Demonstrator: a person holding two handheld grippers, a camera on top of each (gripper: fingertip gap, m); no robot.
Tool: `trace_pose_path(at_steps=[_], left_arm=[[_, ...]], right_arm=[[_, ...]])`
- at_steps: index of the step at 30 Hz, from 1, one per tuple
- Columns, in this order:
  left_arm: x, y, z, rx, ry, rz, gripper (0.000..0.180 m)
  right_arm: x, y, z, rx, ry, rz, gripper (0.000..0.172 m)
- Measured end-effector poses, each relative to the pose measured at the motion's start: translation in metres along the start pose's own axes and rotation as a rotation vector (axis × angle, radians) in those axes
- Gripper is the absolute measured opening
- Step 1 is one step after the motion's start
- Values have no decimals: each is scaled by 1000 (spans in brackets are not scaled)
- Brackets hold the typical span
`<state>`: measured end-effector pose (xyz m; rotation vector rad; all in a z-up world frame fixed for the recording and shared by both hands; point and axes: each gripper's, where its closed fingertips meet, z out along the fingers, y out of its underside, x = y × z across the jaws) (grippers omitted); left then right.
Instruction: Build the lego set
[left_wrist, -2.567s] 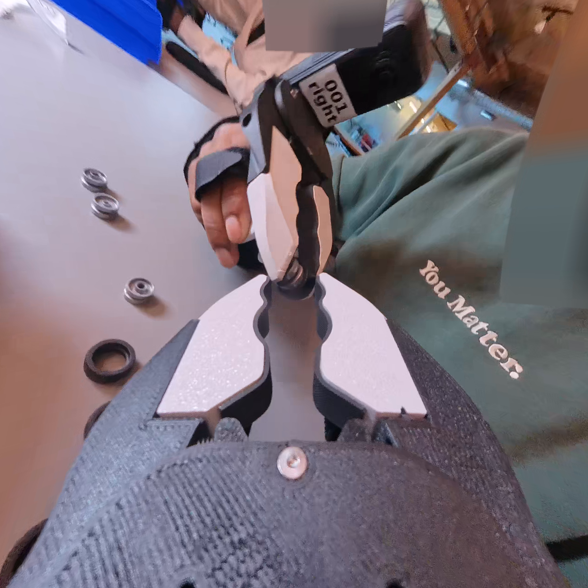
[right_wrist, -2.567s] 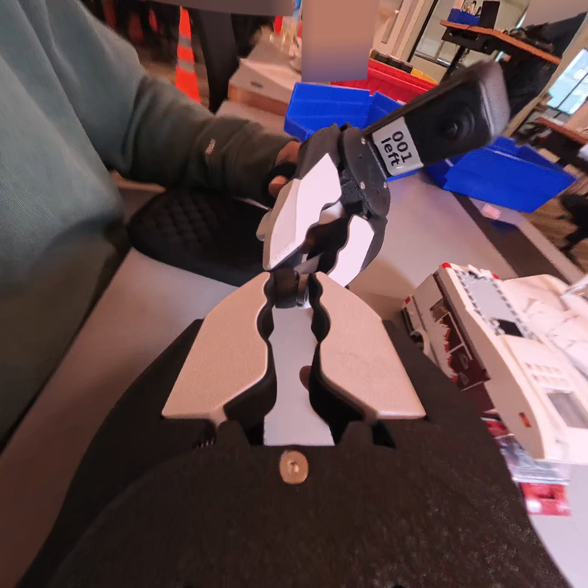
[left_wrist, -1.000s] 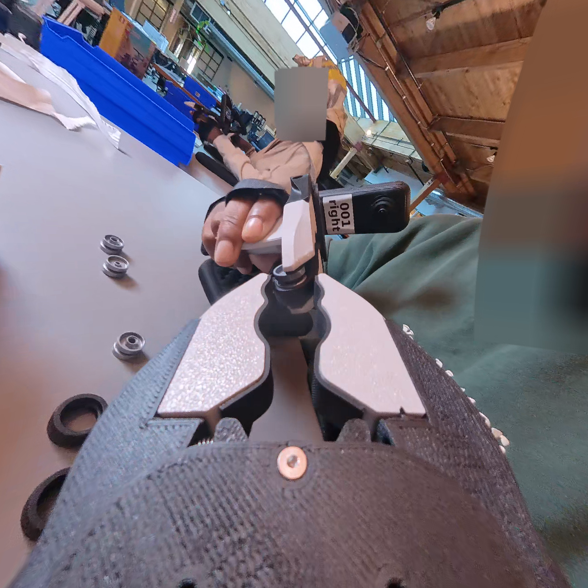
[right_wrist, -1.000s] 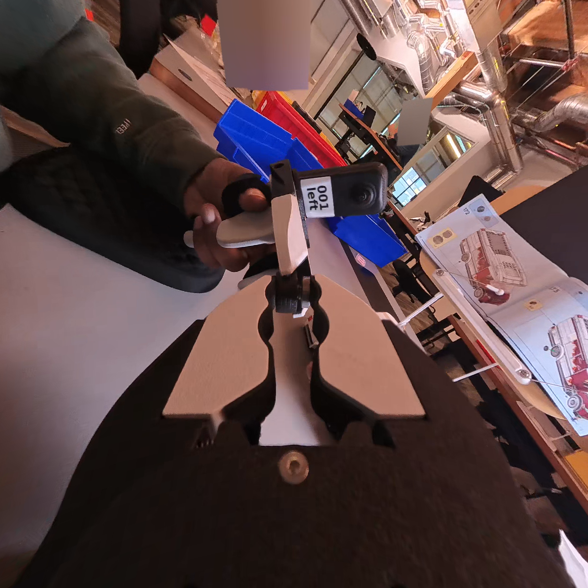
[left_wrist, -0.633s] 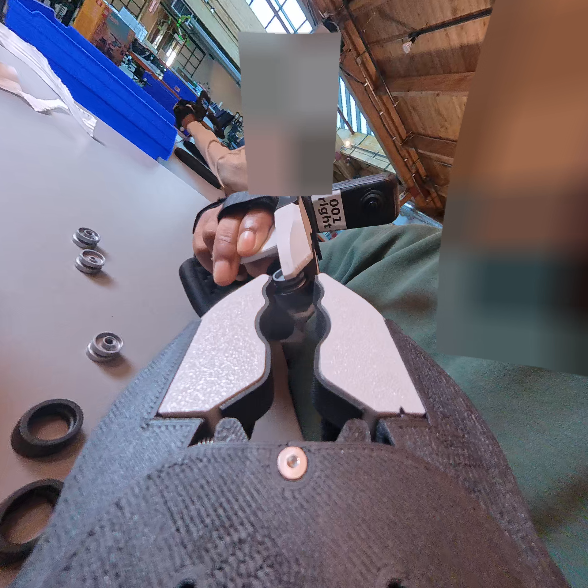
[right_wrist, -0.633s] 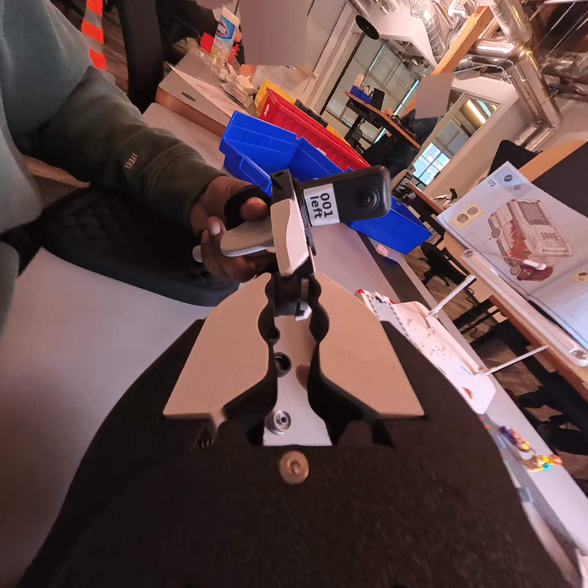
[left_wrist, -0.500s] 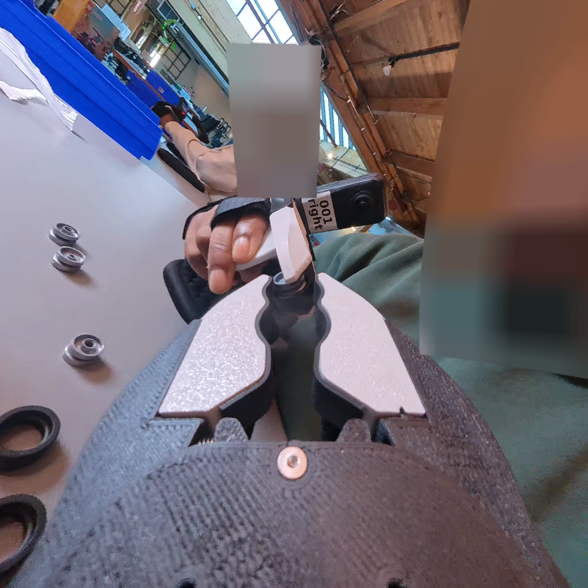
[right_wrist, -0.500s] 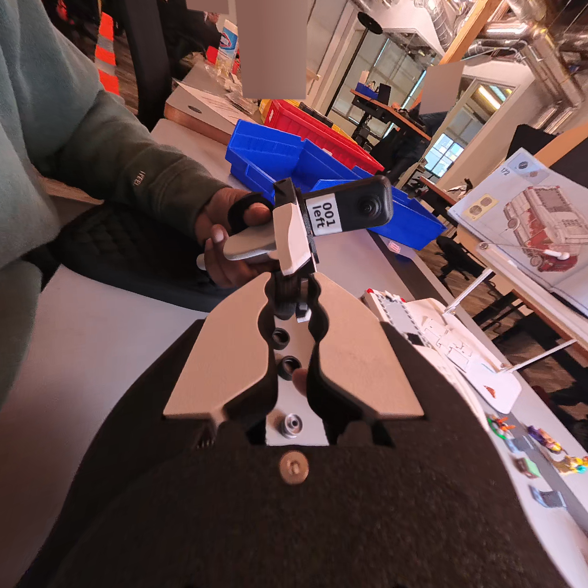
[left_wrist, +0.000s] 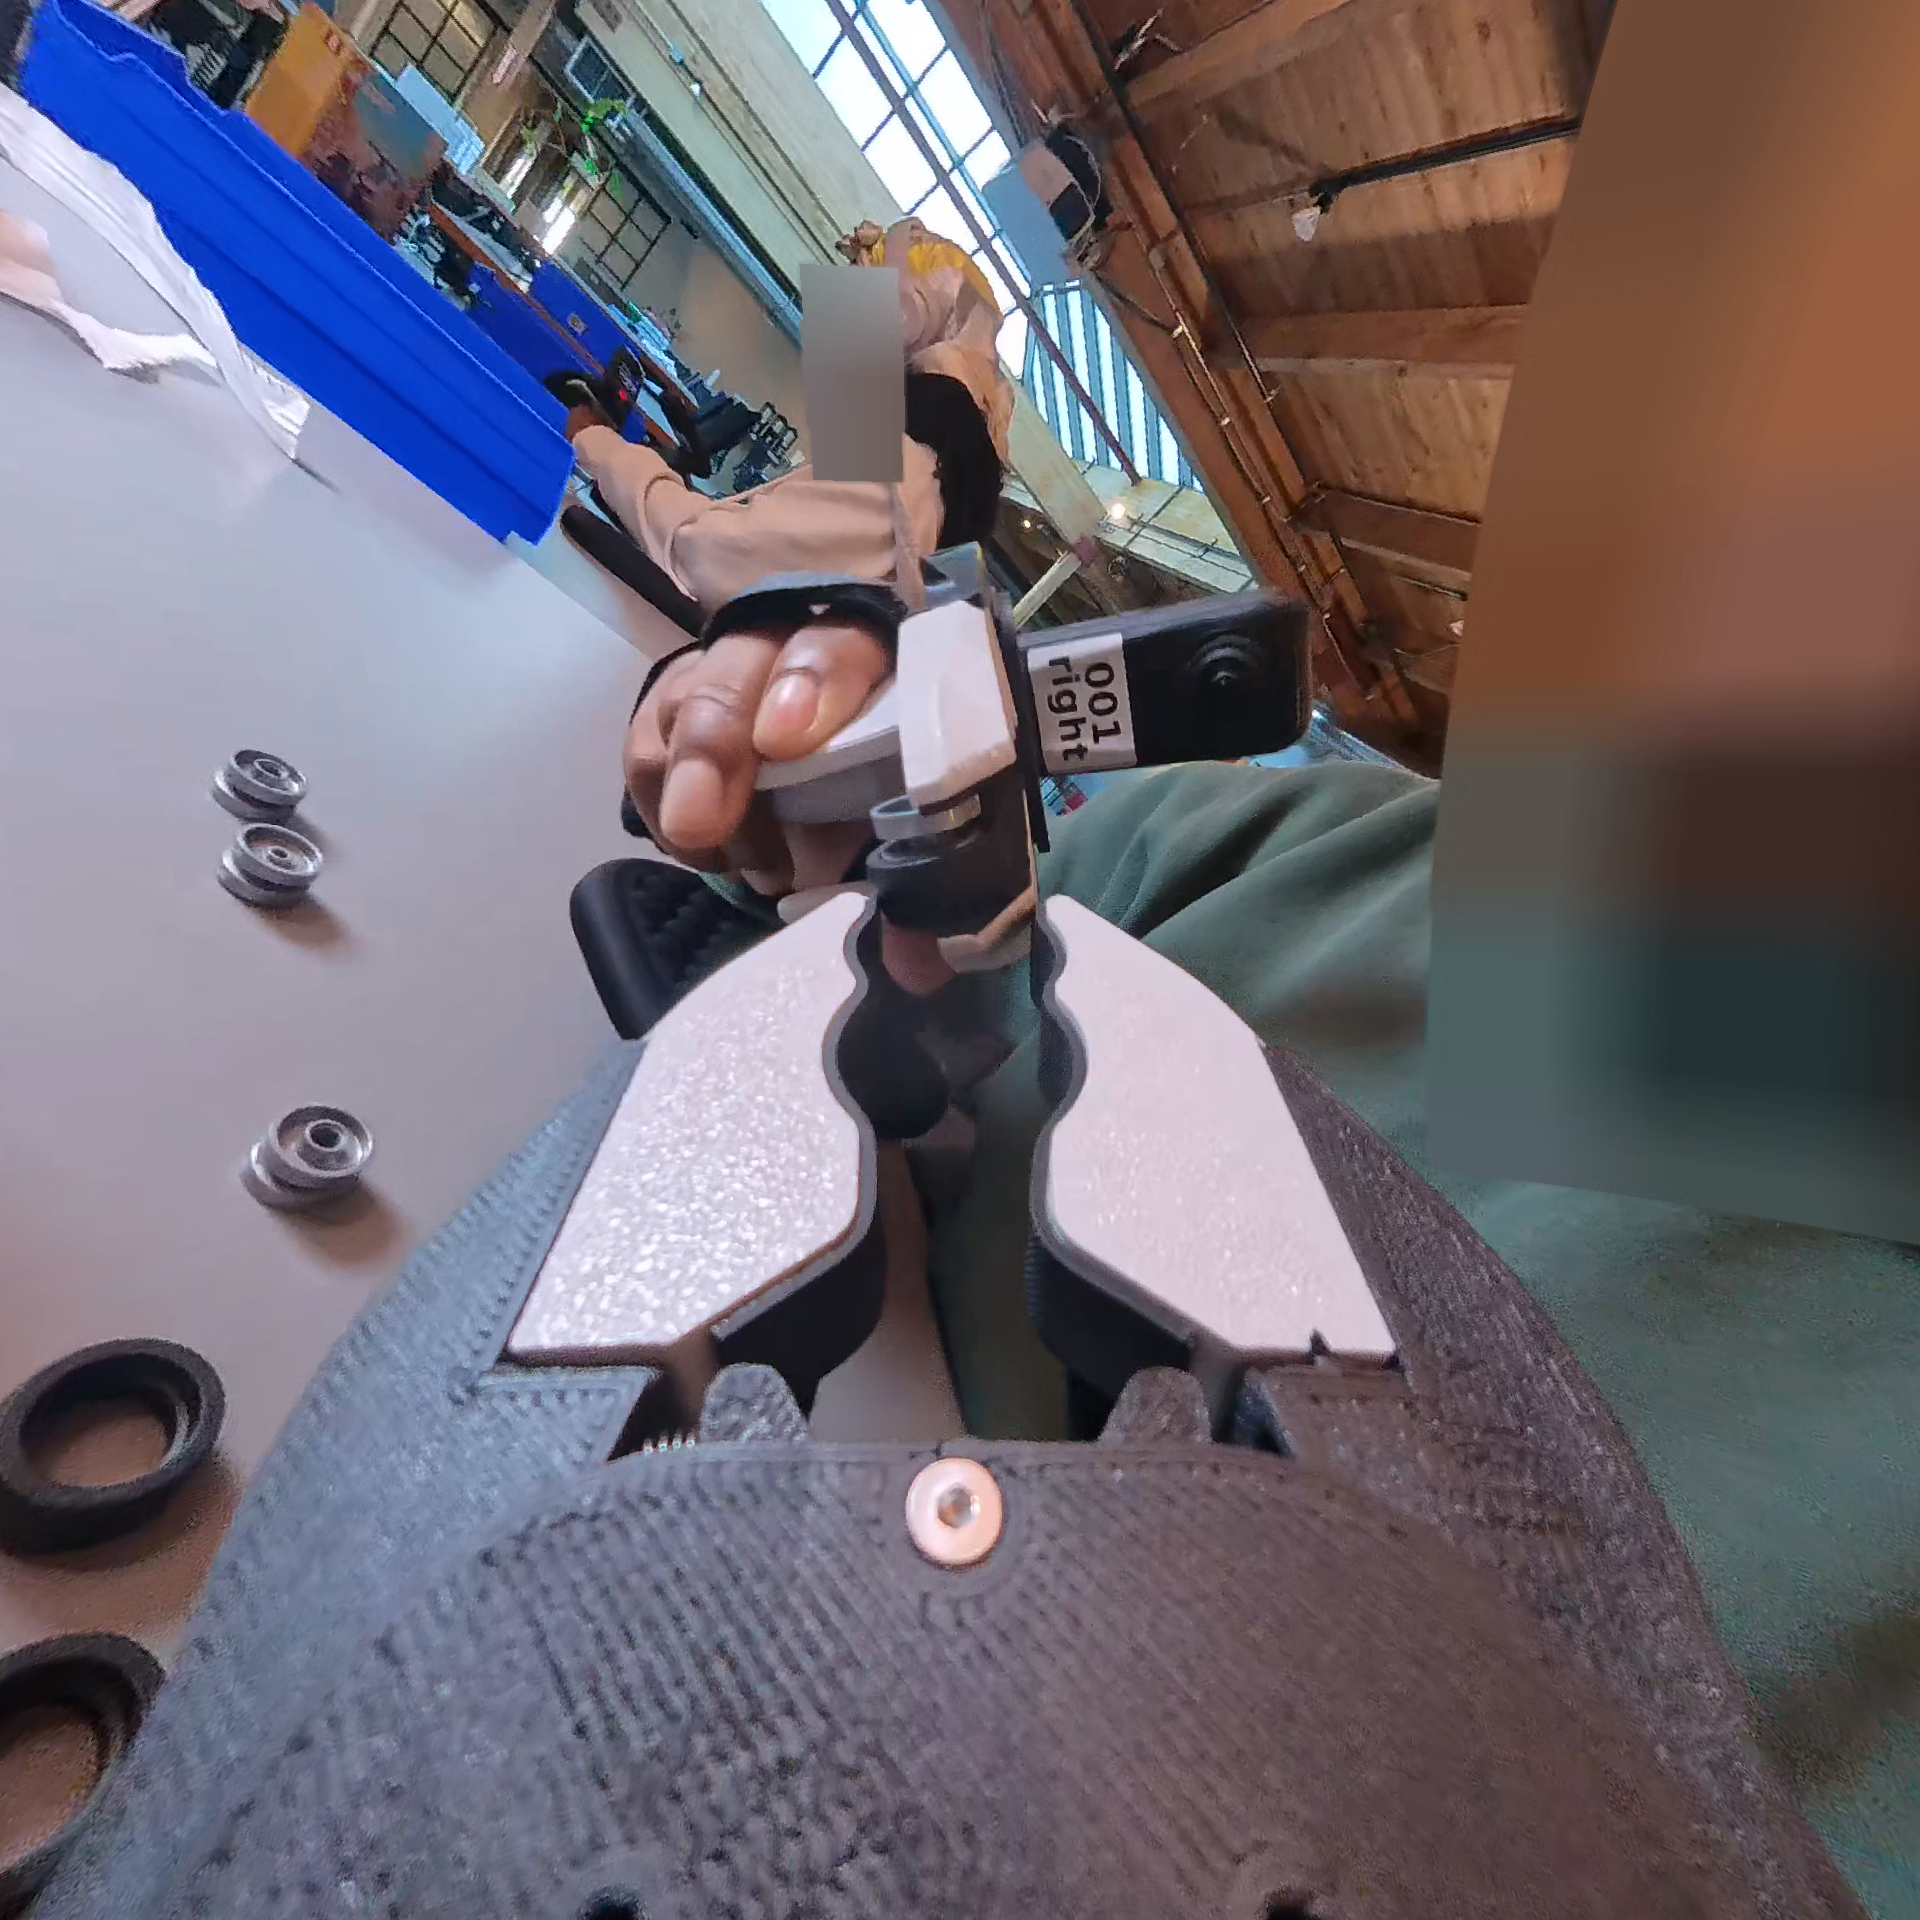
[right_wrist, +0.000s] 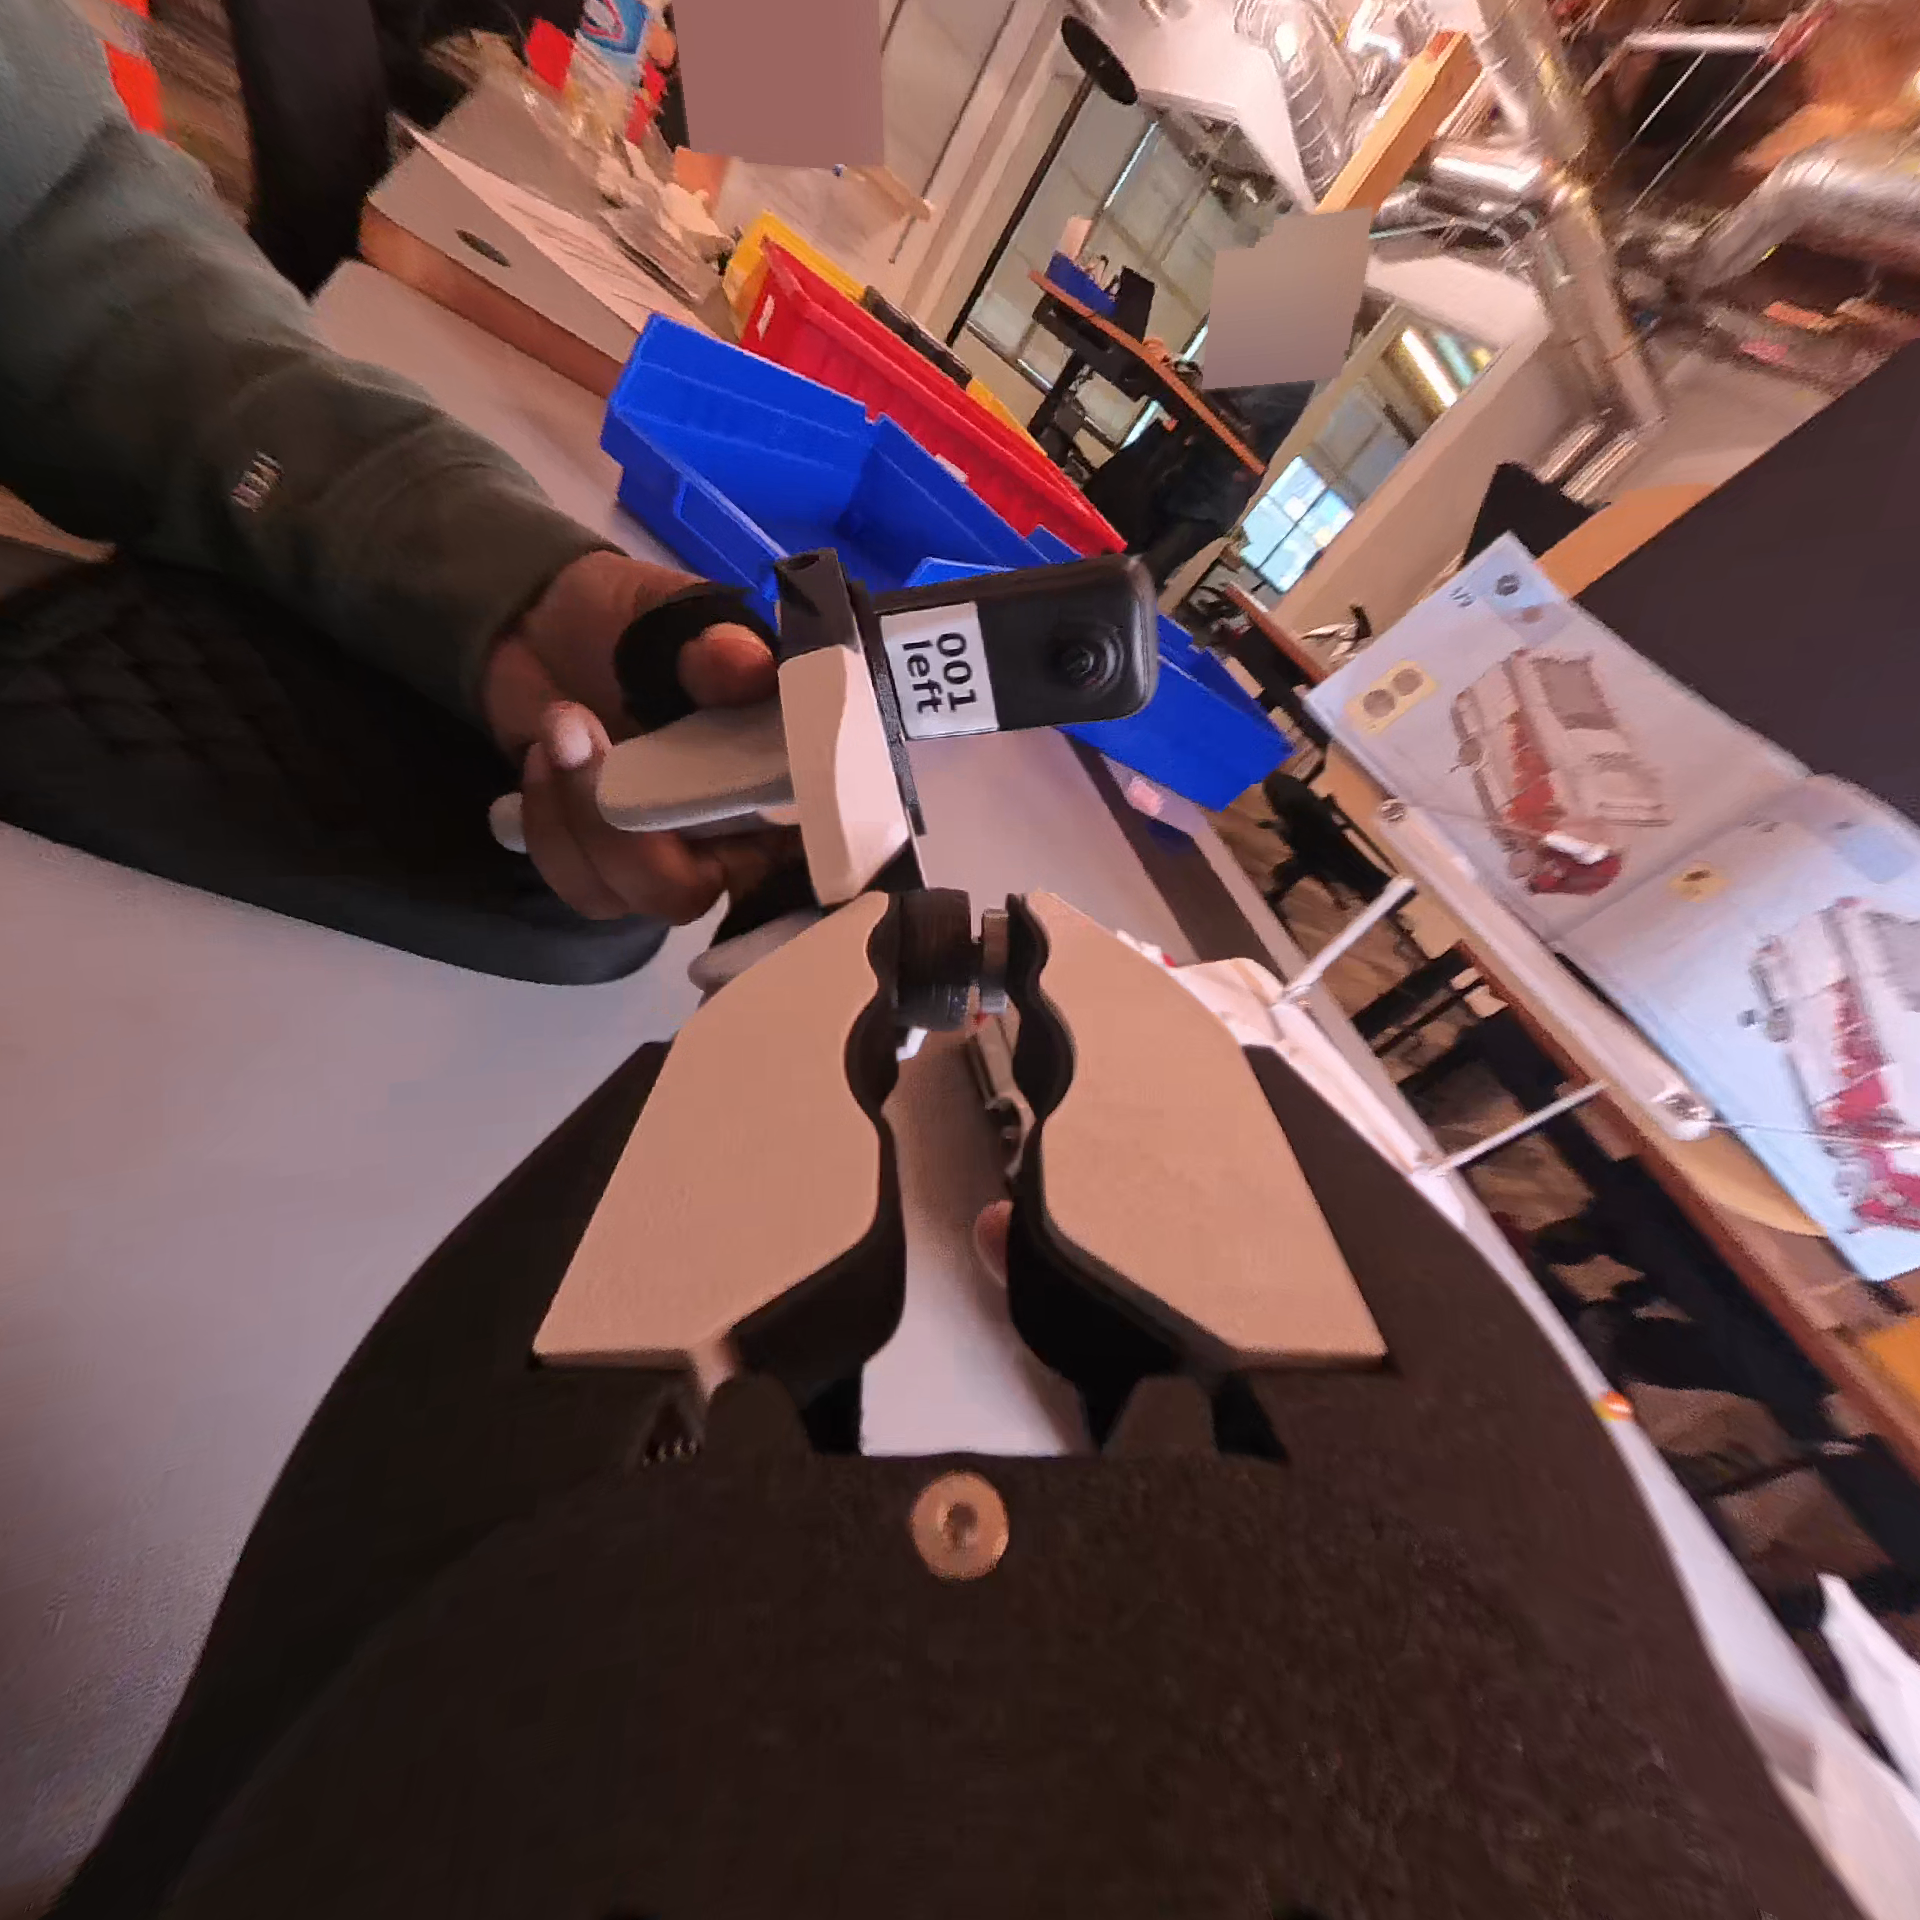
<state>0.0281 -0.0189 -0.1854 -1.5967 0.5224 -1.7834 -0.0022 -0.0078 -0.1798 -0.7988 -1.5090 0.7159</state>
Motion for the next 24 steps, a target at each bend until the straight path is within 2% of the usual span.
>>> trace_pose_path(at_steps=[5,13,19,21,24], left_arm=[[1,-1,-3,25,54,-57,29],[-1,-1,-4,22,22,-3,22],[-4,-7,-9,56,-4,7,20],[-4,-8,-10,70,-2,10,11],[-2,-8,-8,74,5,20,17]], right_arm=[[-4,-1,0,15,21,-100,19],[-5,-1,-1,40,37,-161,19],[0,1,-3,24,60,-148,24],[3,1,-3,19,75,-138,23],[1,1,-3,30,70,-119,22]])
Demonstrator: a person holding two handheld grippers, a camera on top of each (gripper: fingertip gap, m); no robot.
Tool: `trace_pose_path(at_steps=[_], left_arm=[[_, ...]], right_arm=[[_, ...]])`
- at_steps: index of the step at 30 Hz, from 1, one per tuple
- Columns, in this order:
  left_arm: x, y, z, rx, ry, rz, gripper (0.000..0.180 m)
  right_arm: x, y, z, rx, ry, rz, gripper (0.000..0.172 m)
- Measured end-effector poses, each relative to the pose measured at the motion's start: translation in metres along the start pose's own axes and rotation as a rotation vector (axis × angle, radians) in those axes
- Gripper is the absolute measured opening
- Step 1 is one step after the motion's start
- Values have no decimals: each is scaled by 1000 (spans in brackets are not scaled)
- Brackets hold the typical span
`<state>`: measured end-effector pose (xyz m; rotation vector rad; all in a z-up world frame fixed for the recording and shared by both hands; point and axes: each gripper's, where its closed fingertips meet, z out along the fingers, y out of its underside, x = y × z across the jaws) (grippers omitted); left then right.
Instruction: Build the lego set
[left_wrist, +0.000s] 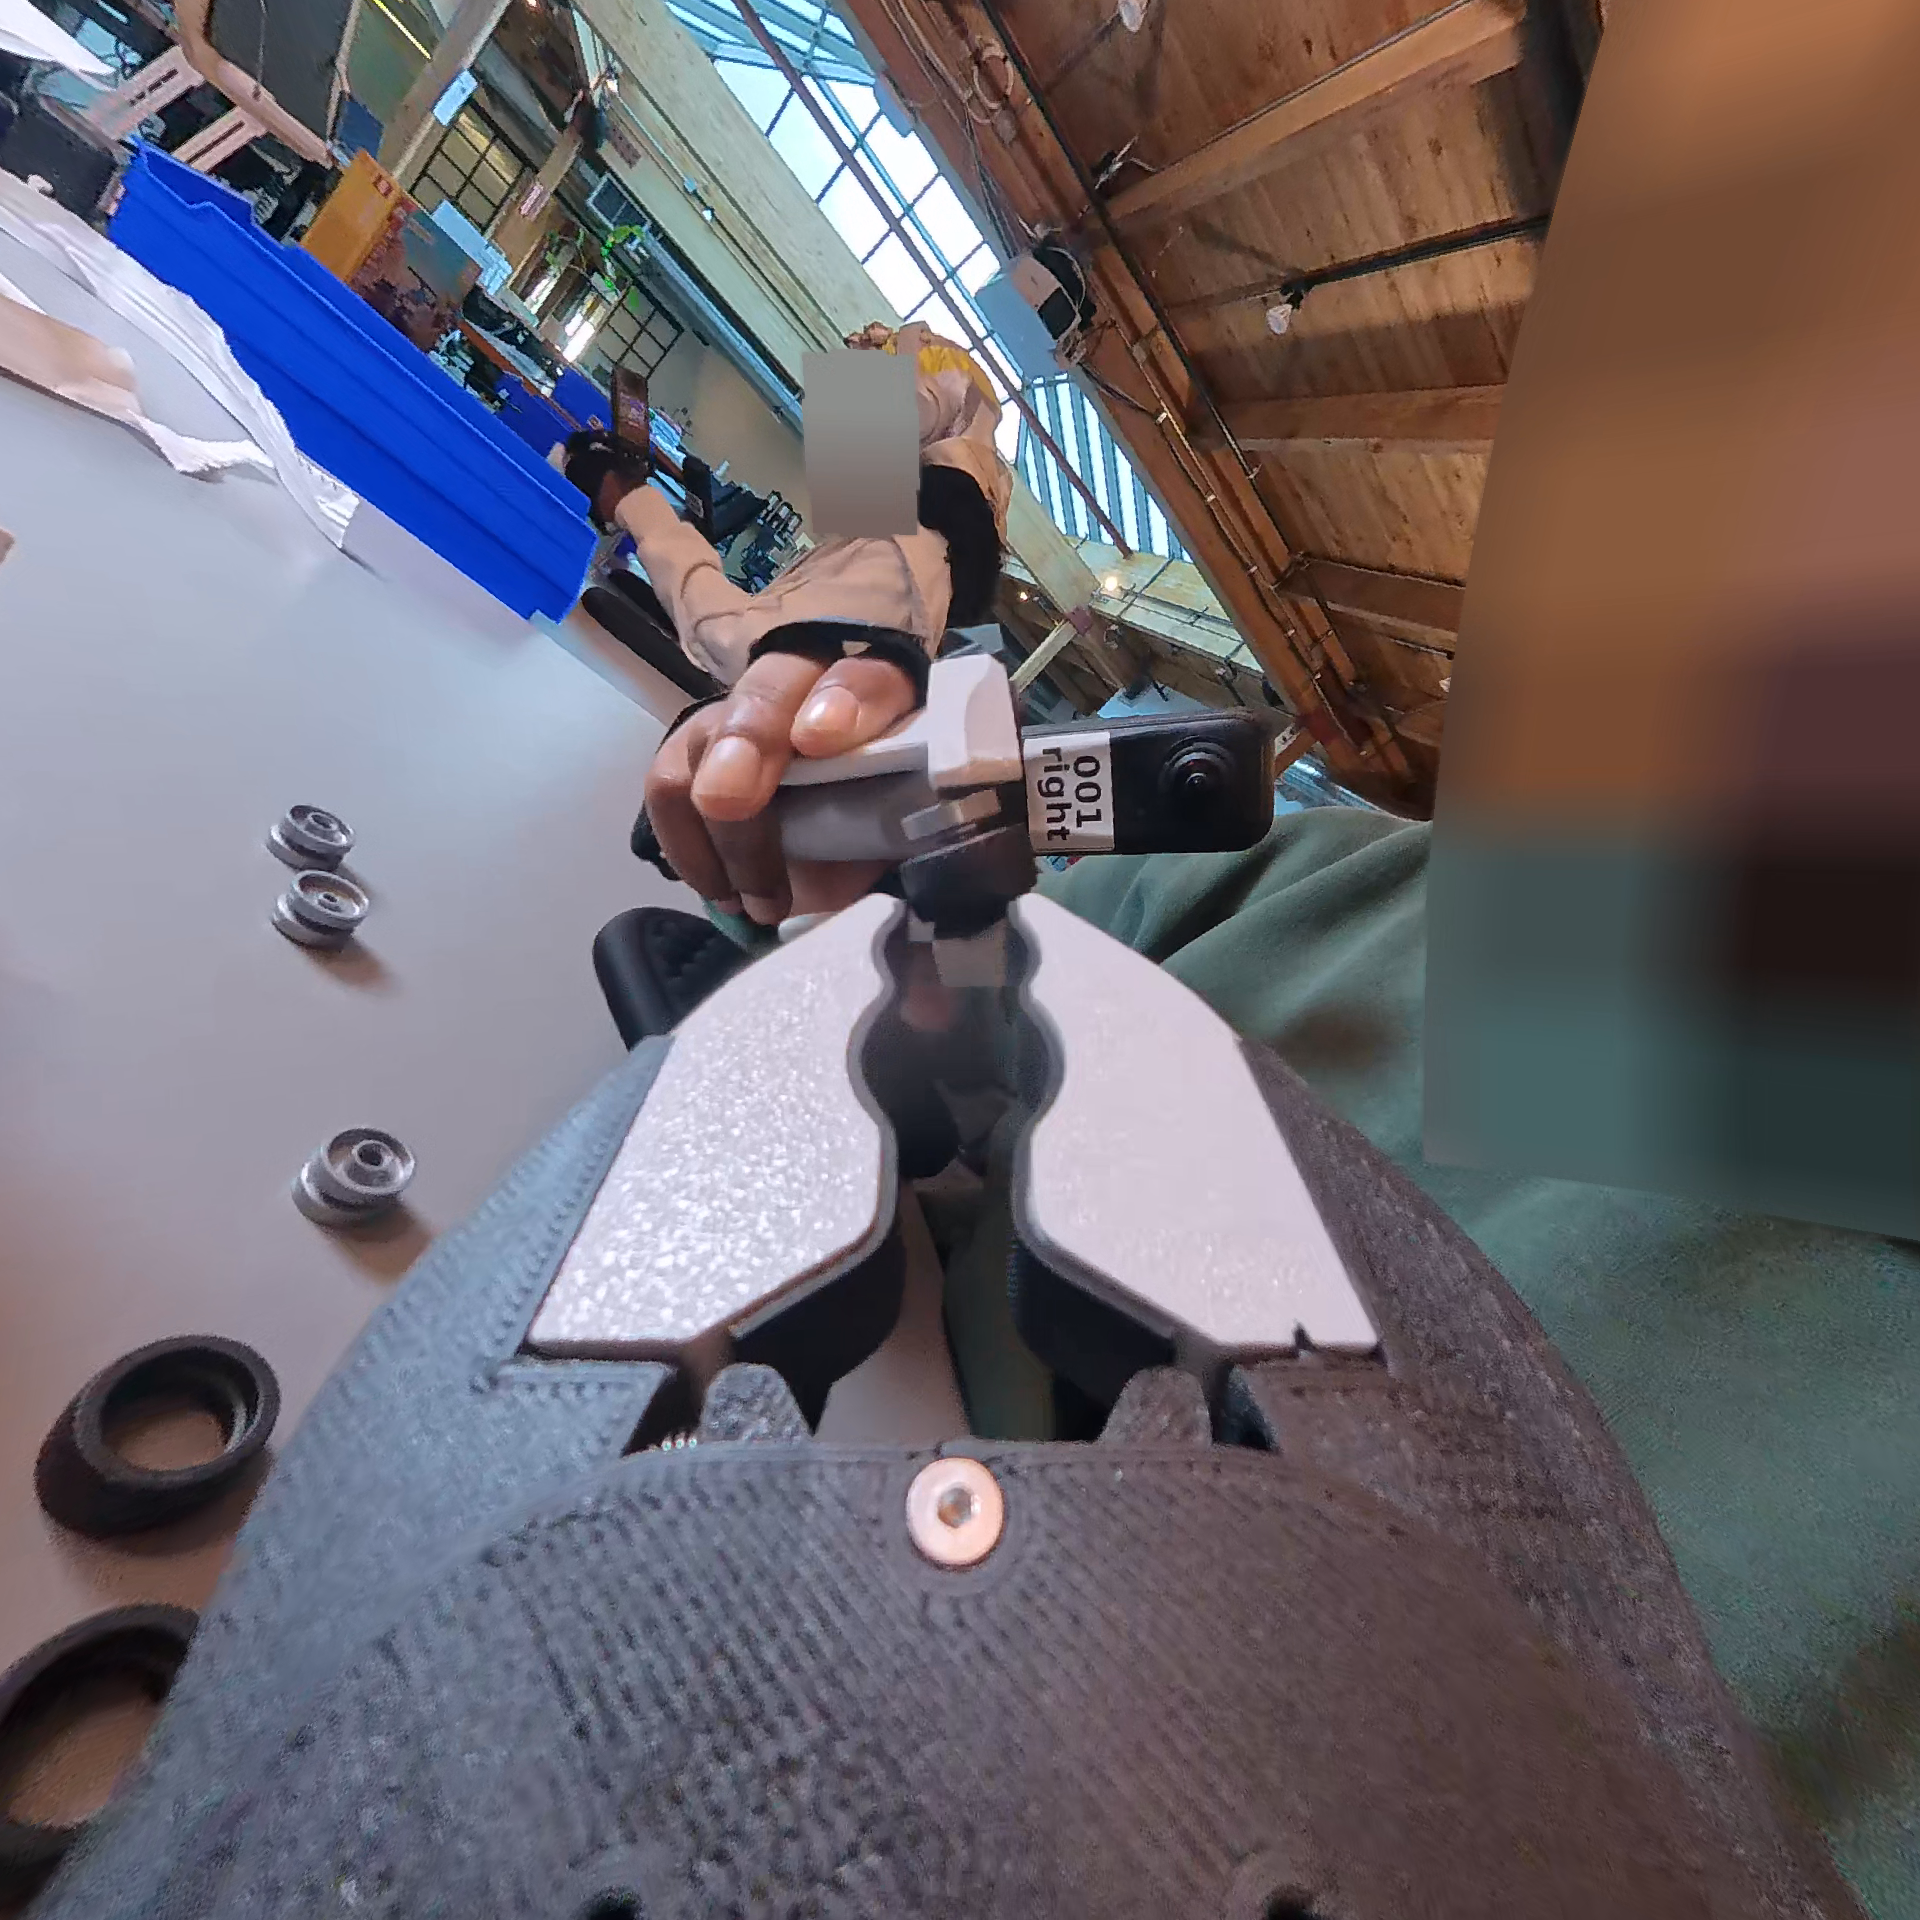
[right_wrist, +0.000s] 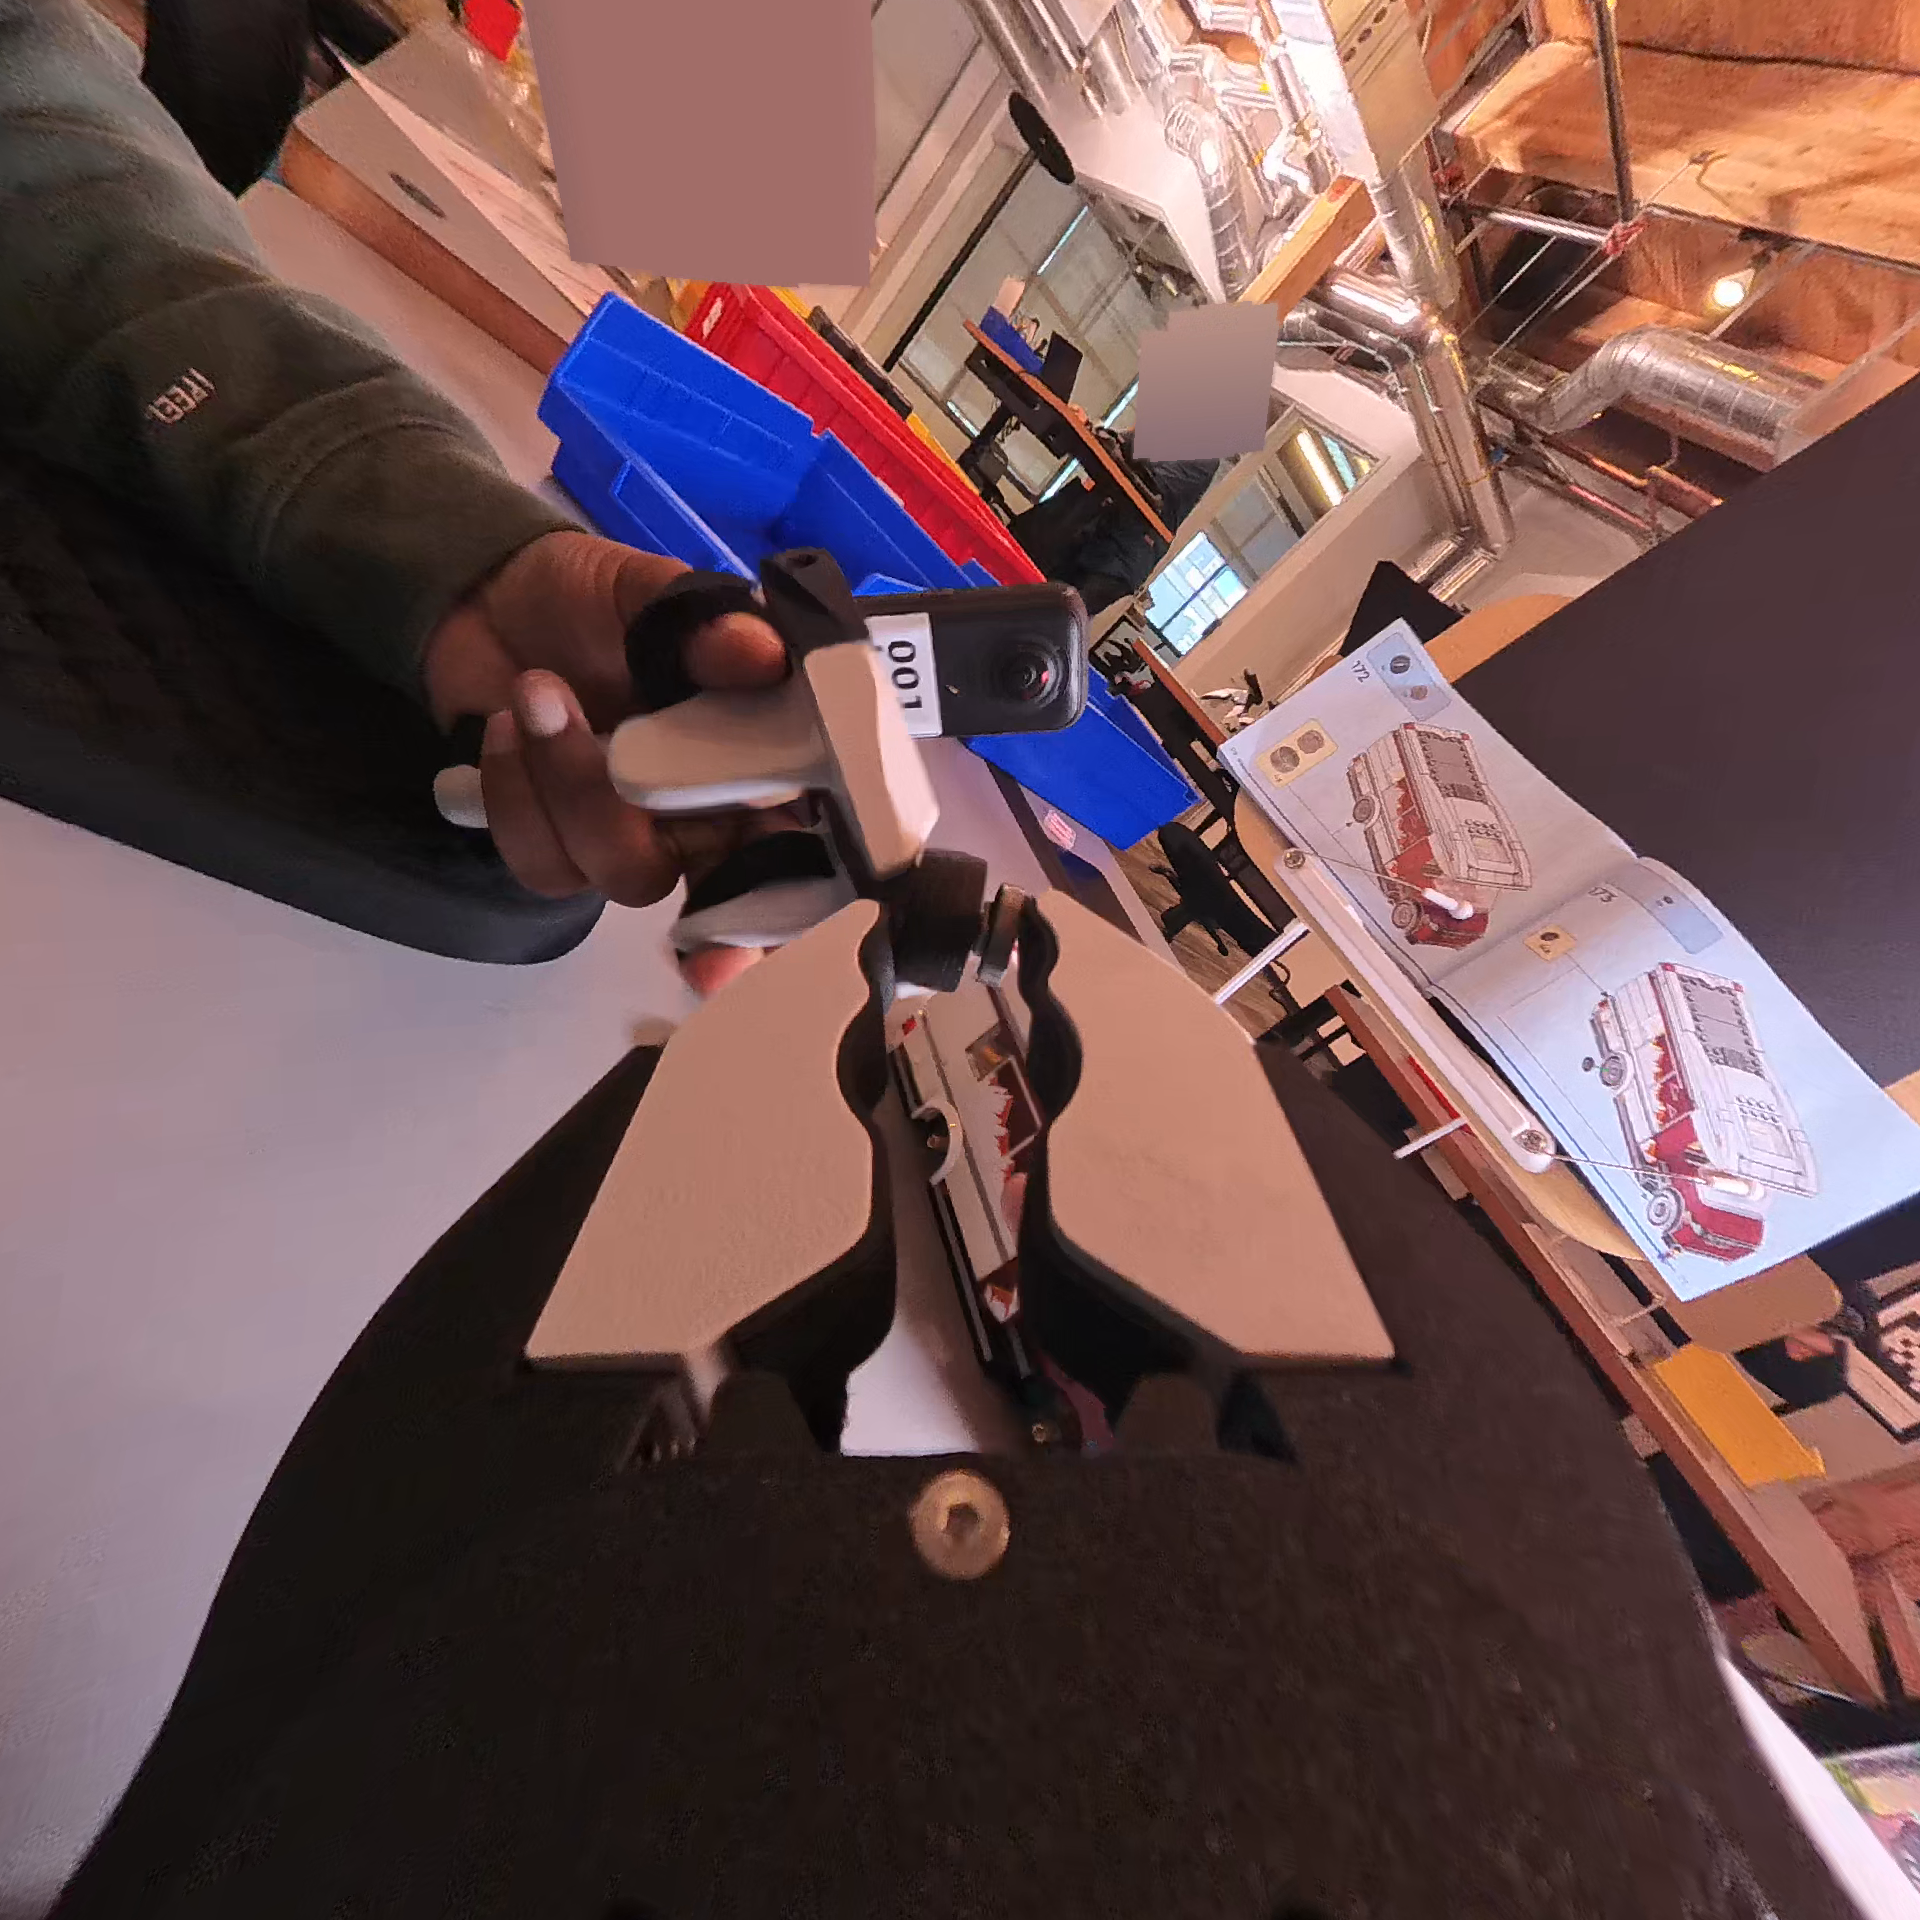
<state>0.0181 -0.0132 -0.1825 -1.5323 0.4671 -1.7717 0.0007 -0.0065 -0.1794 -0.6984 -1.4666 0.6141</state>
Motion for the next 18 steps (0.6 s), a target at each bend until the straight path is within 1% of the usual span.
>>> trace_pose_path(at_steps=[1,2,3,6,12,18], left_arm=[[2,-1,1,6,7,-2,27],[3,-1,2,9,12,-4,32],[3,-2,2,14,12,-3,33],[-2,-3,-1,24,-4,-33,24],[-8,-6,-3,22,-64,6,24],[-8,-3,-3,1,-70,-1,24]], right_arm=[[-3,2,1,-11,-11,-7,22],[-4,3,2,-11,-8,-16,22],[-5,3,3,-9,-6,-22,21],[-5,3,3,-12,-8,-18,21],[-2,7,3,-33,1,-6,20],[-6,6,2,-39,-41,34,18]])
